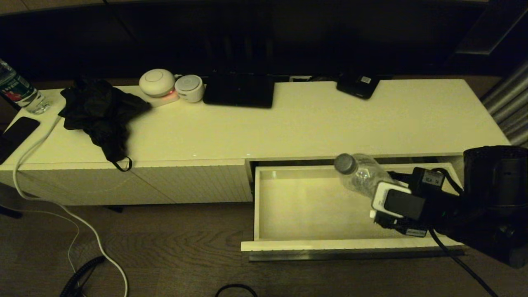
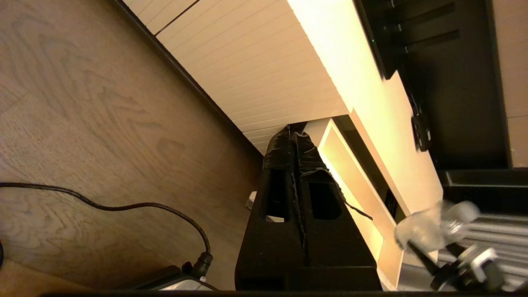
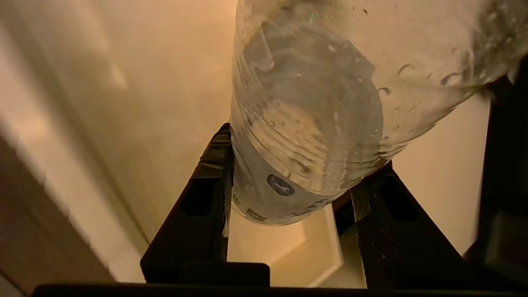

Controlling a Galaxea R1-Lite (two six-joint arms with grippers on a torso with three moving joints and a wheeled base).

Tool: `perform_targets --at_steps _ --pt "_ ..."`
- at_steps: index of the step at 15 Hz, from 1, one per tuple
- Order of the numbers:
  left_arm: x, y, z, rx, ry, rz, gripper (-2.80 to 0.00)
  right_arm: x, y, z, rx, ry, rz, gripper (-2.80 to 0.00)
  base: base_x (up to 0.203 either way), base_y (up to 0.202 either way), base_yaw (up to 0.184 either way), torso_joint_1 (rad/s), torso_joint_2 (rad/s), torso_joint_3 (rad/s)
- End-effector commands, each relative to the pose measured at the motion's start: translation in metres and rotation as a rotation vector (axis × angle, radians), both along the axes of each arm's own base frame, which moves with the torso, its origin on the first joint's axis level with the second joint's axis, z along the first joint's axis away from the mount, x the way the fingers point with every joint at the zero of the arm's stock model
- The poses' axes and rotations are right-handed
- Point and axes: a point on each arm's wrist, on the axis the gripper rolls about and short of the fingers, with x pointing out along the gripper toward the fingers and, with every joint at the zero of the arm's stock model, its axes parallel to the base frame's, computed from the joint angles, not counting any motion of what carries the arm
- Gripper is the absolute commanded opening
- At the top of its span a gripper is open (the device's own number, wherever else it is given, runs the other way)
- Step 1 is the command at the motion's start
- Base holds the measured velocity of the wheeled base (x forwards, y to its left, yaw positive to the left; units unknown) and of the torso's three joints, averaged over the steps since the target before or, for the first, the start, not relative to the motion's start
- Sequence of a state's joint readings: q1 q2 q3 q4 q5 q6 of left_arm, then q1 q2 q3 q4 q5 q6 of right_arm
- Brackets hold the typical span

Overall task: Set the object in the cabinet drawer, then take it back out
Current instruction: Put the mineral water in the drawer

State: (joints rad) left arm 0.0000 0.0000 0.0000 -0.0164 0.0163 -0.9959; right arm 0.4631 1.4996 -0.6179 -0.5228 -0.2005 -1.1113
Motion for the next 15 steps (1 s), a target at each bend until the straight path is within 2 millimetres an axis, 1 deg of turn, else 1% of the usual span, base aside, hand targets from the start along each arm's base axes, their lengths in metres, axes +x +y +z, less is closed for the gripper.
perform_targets --at_steps 1,4,7,10,12,15 --pt "0.0 0.0 0.0 -0.006 -0.002 0.001 -2.8 0.0 -0.002 -0.016 -0.116 0.036 0.039 -2.8 0.0 0.0 0.0 0.0 0.0 0.0" --pt "0.0 0.0 0.0 -0.006 -0.002 0.001 -2.8 0.01 0.0 -0.031 -0.169 0.083 0.045 -2.8 0.0 0.0 0.0 0.0 0.0 0.0" --pt "0.0 0.0 0.0 -0.006 -0.001 0.001 -2.8 0.024 -0.003 -0.046 -0.235 0.129 0.038 -2.8 0.0 0.0 0.0 0.0 0.0 0.0" --pt "0.0 0.0 0.0 -0.006 -0.002 0.001 -2.8 0.04 -0.019 -0.06 -0.311 0.168 0.025 -2.8 0.0 0.0 0.0 0.0 0.0 0.0" --pt "0.0 0.0 0.0 -0.006 -0.002 0.001 -2.8 0.05 -0.028 -0.069 -0.326 0.196 0.038 -2.8 0.0 0.0 0.0 0.0 0.0 0.0" --pt "0.0 0.0 0.0 -0.006 -0.002 0.001 -2.8 0.062 -0.032 -0.066 -0.347 0.182 0.032 -2.8 0.0 0.0 0.0 0.0 0.0 0.0"
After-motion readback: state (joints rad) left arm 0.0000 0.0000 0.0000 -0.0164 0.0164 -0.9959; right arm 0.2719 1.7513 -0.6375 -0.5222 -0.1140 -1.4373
